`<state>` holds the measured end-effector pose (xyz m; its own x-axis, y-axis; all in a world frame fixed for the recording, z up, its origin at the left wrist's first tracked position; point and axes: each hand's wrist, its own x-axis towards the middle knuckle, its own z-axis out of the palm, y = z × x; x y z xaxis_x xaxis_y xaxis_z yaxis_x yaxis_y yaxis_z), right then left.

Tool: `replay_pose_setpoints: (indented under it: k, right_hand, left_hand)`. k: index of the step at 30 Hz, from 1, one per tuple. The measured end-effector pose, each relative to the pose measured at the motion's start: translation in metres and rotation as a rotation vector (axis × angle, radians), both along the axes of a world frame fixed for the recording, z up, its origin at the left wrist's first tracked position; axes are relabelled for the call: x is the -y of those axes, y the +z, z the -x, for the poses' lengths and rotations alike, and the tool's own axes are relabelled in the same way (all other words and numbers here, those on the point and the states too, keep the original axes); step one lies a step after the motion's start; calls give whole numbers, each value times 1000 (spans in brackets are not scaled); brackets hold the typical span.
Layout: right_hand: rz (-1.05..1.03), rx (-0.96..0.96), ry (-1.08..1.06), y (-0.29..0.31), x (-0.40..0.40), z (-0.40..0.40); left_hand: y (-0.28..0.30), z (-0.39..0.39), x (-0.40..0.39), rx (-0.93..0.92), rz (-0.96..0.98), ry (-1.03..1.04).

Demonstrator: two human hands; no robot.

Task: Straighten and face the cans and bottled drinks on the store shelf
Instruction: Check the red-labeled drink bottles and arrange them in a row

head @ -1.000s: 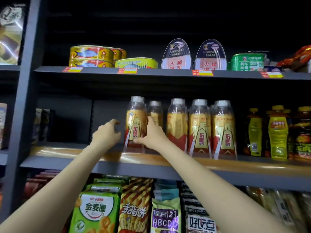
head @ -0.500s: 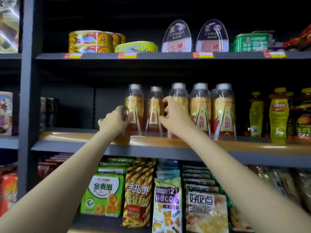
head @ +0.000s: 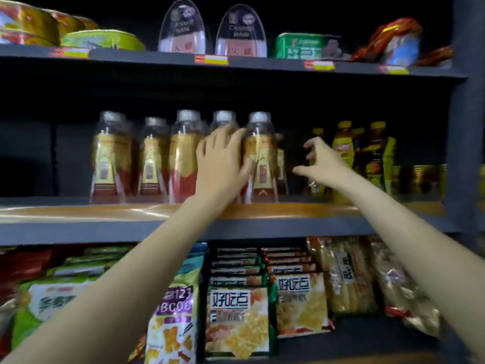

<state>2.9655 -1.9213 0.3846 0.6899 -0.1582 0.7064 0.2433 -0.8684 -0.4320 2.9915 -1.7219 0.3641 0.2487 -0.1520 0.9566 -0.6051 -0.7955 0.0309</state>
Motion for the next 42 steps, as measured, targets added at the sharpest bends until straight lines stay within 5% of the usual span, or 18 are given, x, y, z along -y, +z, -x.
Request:
replay_pose_setpoints:
  k: [7, 20, 28, 35, 42]
  right_hand:
    - [106, -255, 164, 30, 52, -77]
    - [-112, -180, 93, 47, 22, -182]
    - [30, -138, 119, 54, 25, -101]
    - [-185, -6, 366, 36, 48, 1]
    - [-337, 177, 502, 36, 45, 68]
  left_hand:
    - [-13, -23, 45, 69, -107, 253]
    - [-14, -25, 47, 110, -78, 282]
    - [-14, -24, 46, 111, -74, 256]
    - [-13, -18, 45, 60, -99, 220]
    - [-13, 14, 35, 132, 83, -257]
